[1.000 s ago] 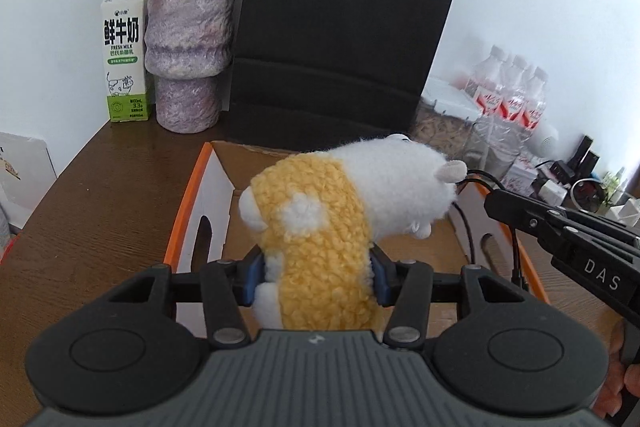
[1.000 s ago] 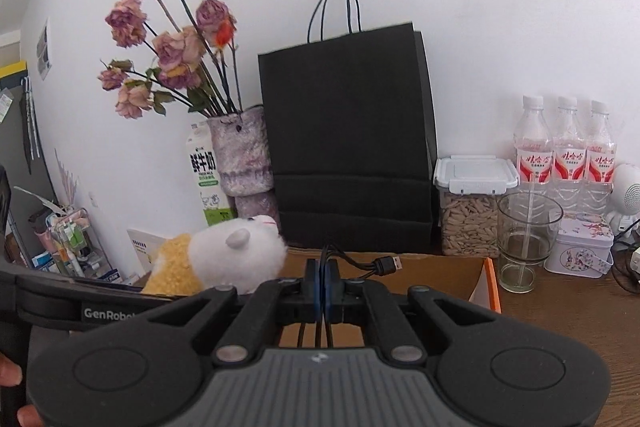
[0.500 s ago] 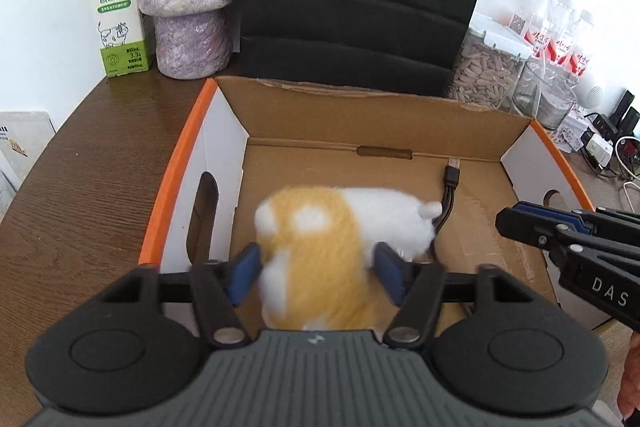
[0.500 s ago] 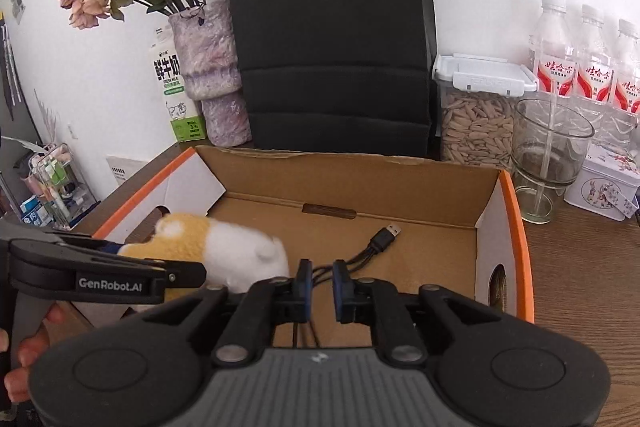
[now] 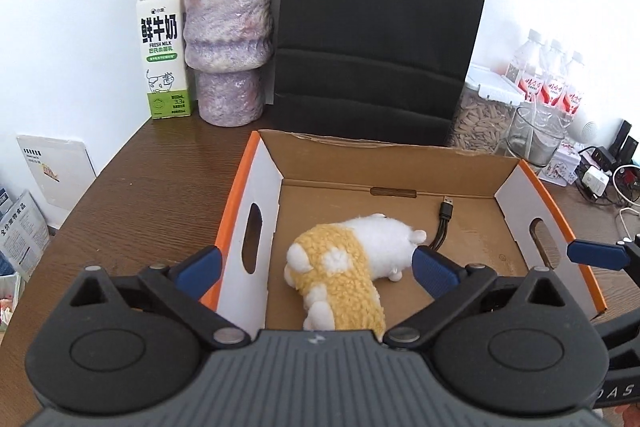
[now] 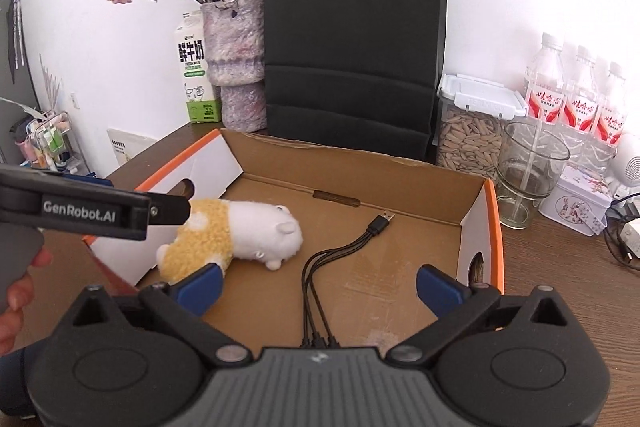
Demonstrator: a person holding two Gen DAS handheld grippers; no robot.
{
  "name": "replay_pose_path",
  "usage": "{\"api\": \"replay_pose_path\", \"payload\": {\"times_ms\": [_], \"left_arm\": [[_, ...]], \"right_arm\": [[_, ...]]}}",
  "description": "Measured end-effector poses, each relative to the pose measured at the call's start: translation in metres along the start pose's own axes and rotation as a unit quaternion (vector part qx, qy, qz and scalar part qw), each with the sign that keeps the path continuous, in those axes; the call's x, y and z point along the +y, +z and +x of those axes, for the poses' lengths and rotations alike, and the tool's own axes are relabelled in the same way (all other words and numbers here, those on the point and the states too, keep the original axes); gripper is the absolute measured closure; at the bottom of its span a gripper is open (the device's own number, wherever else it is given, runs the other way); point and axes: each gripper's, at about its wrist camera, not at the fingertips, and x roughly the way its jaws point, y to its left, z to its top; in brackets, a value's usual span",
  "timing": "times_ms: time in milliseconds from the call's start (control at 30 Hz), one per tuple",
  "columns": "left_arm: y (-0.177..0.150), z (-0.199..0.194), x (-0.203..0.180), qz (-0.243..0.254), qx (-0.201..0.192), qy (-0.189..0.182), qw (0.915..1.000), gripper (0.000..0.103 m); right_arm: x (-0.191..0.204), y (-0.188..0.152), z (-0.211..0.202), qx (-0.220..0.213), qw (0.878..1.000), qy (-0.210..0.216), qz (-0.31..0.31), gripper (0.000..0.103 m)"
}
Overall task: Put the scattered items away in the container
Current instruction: 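Lower the plush toy into the box and open the right gripper, then move the right gripper back to the purple cloth bag and grasp it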
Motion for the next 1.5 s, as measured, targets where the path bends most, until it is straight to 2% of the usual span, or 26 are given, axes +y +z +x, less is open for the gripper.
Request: {"api": "replay_pose_path", "payload": {"times_ms": [300,767,1267,1500], "left_arm": [[-0.022,-0.052,0.014,0.009,-0.031,-0.006,0.9995,0.000],[-0.073,-0.120,0.063,0.004,-0.069,-0.013,0.9976,0.000],[-0.158,-0.161,0.101,0.001,-0.060,-0.001,0.9982,0.000],[-0.194,-0.163,0.116,-0.040,-0.052,-0.008,0.9978,0.000]], "right_arm": [[0.019,-0.018,-0.055,-0.037,0.999,-0.015,0.001,0.000],[0.034,-0.088,-0.123,-0.058,0.998,-0.034,0.016,0.000],[0.047,-0.186,-0.166,-0.046,0.997,-0.042,0.054,0.000],[0.057,-0.224,-0.164,-0.029,0.997,-0.043,0.065,0.000]]}}
